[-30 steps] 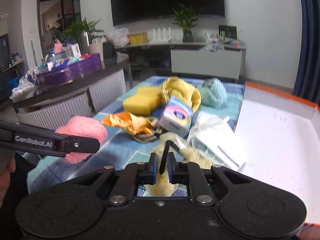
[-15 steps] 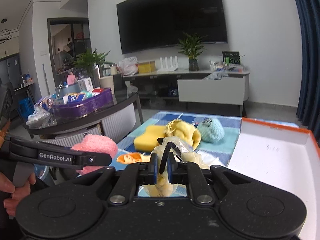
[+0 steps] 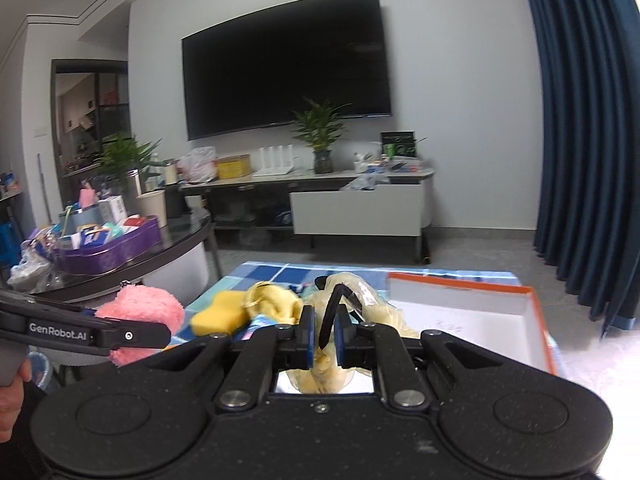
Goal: Organize soft objects
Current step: 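Carry pink pompom in left gripper while right carries scrunchie over white box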
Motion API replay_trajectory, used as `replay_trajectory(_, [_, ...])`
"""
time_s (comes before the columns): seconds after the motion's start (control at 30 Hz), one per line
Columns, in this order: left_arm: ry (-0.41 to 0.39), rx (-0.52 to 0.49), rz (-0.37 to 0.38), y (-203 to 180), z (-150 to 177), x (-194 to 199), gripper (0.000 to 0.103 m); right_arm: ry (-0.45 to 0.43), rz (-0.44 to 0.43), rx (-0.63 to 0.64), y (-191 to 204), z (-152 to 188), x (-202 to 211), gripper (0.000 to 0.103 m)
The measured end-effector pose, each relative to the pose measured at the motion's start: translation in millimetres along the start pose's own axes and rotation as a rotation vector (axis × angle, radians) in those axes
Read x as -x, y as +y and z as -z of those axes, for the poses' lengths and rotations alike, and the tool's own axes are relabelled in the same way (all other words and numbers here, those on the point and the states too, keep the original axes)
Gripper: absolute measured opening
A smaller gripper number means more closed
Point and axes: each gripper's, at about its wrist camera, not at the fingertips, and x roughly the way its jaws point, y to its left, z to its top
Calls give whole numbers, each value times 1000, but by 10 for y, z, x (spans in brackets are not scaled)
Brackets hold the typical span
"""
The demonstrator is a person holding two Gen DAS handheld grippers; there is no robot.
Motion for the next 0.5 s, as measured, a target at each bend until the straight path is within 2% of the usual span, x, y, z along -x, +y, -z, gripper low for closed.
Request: replay_trajectory(0.5, [0,-72,100,-436,-273,-319,61,-31,102,-28,-406,-140,130,12])
